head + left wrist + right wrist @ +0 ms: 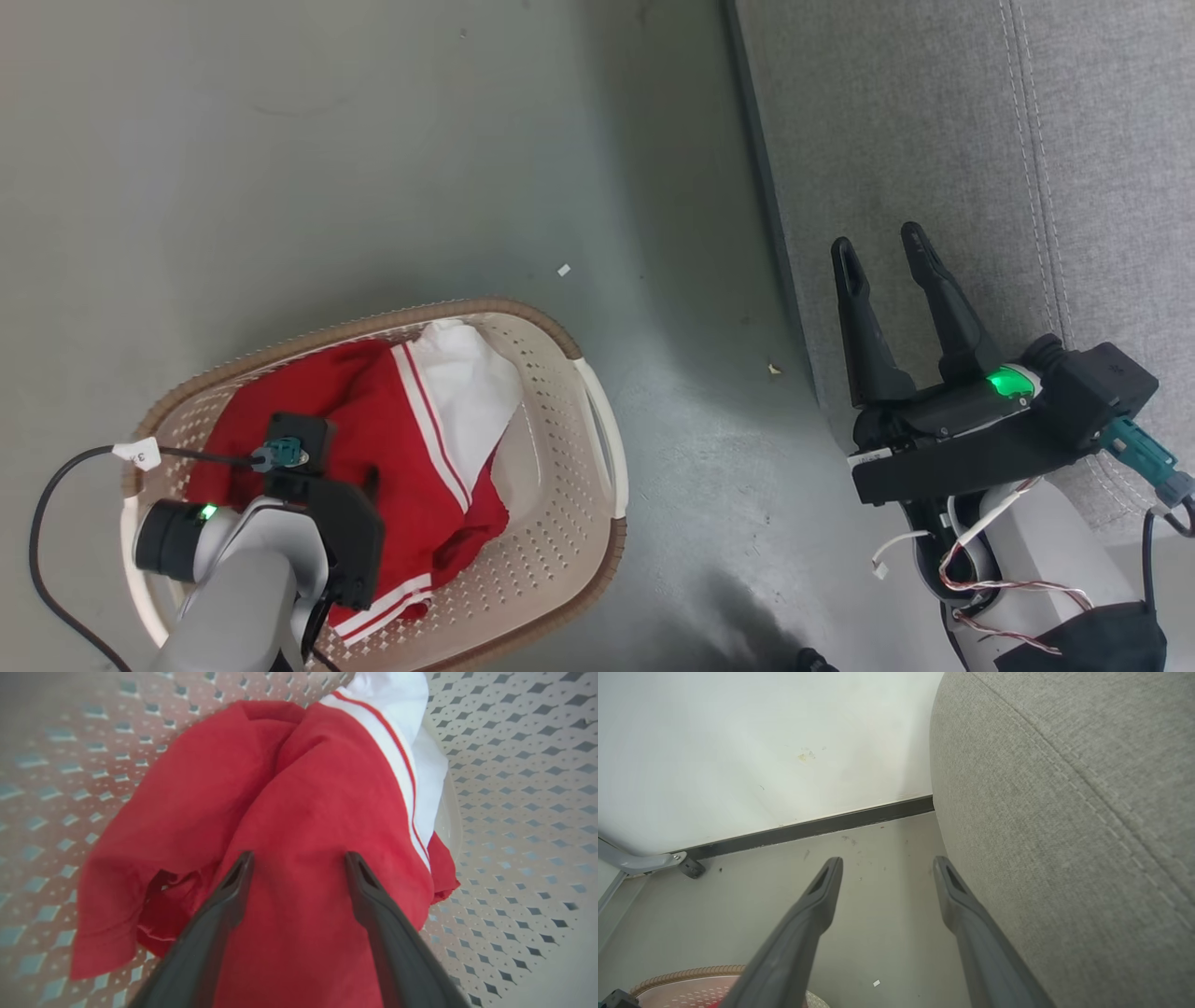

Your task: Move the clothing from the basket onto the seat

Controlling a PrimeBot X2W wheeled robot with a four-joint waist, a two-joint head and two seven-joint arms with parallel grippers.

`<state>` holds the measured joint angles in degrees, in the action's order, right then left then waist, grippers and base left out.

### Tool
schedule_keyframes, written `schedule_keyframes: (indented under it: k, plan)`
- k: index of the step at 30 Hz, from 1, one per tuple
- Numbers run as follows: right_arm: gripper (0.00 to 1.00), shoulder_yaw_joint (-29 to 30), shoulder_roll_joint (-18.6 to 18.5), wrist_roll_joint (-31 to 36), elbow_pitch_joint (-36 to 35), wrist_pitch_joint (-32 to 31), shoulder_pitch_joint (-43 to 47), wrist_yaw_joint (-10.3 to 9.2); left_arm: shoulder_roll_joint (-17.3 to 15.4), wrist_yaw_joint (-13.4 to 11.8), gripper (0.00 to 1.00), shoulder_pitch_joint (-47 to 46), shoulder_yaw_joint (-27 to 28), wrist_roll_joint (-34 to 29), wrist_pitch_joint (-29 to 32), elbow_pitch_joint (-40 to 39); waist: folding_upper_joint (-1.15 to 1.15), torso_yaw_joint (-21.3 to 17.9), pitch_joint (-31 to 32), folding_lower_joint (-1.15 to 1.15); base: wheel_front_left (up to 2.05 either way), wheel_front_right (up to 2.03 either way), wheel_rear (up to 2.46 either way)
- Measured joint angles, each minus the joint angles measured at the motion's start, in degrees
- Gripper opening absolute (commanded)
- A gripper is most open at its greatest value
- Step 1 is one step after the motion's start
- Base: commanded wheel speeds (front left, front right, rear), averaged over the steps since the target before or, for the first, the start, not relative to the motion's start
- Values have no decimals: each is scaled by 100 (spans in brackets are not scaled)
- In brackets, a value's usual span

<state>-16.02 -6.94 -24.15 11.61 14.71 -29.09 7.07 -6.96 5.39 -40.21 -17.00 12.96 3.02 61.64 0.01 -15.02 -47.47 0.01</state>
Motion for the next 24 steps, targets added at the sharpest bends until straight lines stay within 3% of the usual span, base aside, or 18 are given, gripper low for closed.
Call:
schedule_keyframes:
  k: [16,17,18,19,20,24]
  plan:
    - [100,-77,118,2,9,51,-175,7,-23,-91,97,-366,-435,-411,463,572,-1,-251,-303,-1,0,0,0]
    - [100,-78,119,2,5,52,-177,7,-22,-89,77,-386,-442,-413,480,615,-1,-255,-309,-1,0,0,0]
    - [100,-76,120,2,3,51,-179,7,-23,-85,44,-397,-434,-412,479,633,-1,-259,-312,-1,0,0,0]
    - [100,-71,122,2,0,51,-180,7,-22,-85,19,-398,-432,-412,480,646,-1,-262,-315,-1,0,0,0]
    - [100,-66,123,2,0,51,-186,7,-16,-84,0,-398,-432,-411,488,657,-2,-264,-317,-1,0,0,0]
    - [100,-25,137,0,5,51,-186,7,4,-84,0,-402,-400,-391,454,681,-1,-264,-306,-1,0,0,0]
